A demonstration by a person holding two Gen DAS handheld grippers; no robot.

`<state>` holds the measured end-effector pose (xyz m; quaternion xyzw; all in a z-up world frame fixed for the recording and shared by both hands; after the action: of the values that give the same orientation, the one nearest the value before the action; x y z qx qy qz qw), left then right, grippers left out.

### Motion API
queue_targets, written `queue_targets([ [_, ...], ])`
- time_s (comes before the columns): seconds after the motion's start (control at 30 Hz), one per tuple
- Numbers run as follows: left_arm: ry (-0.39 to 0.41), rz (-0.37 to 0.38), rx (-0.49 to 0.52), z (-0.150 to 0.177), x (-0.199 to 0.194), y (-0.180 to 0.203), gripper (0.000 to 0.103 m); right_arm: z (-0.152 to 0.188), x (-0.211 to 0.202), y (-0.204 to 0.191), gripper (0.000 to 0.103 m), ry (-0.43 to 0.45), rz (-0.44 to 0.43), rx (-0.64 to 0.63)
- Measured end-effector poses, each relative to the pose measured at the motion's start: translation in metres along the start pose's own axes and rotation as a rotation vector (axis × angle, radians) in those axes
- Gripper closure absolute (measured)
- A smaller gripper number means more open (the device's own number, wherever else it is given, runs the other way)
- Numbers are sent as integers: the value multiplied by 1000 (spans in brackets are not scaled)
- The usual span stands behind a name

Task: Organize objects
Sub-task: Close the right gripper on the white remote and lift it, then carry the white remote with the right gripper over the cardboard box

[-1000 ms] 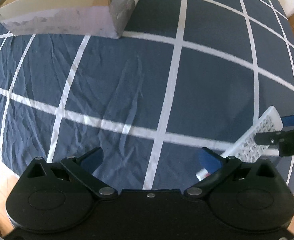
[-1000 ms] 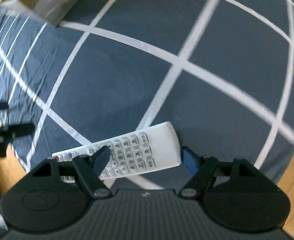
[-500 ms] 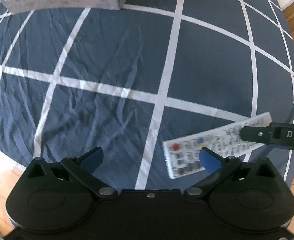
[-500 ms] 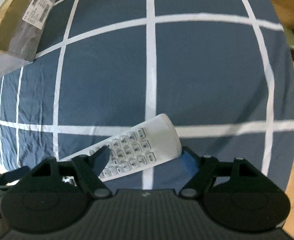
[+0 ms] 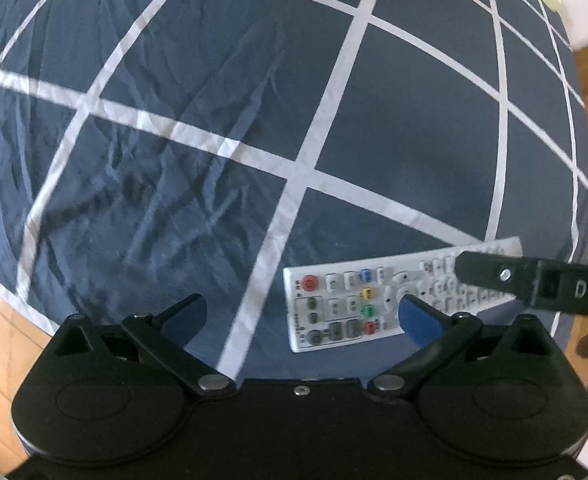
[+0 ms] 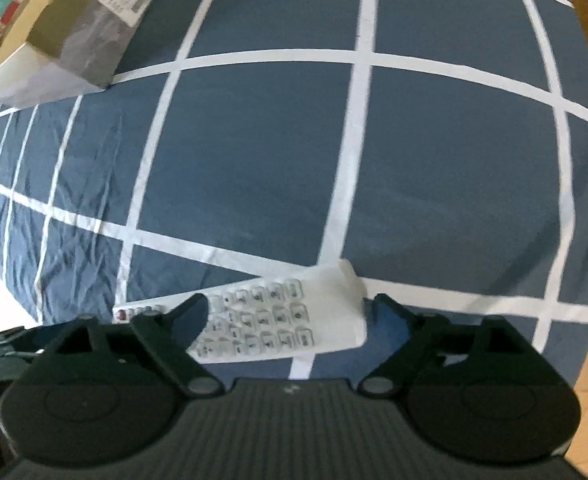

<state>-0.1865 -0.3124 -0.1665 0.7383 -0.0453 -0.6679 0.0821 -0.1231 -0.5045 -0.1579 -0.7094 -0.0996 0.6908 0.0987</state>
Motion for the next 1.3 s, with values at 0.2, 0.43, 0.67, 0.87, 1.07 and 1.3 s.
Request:
queue_targets([
  [0.2, 4, 14, -56, 7, 4, 11, 0, -2, 4, -4, 12, -35, -17, -51],
  [0.43, 6, 8, -78, 11, 12, 23, 0, -5, 8, -4, 11, -67, -22, -93],
  [0.67, 3, -2, -98, 7, 13, 23, 0, -4, 9, -6, 11, -67, -7, -109],
  [0.87, 11, 8, -87, 2, 13, 32, 14, -5, 10, -9, 13, -74, 0, -163],
  [1.07, 23, 15, -92, 0, 9, 34, 17, -10, 11, -10, 13, -82, 4, -189],
  [1.3, 42, -2, -108, -7, -5, 29, 17, -16, 4, -15, 13, -74, -12, -199],
])
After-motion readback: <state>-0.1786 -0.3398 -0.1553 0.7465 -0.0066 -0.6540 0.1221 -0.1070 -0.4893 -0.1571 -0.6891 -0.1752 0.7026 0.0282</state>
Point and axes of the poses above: each gripper's, at about its wrist camera, not at the fingertips, and x roughly the way its jaws point, y to its right, z to its underside, the point moved 2 cm from there along x, roughly the way its jaws point, and after that the axes turned 10 degrees about x, right-handed, at the moved point
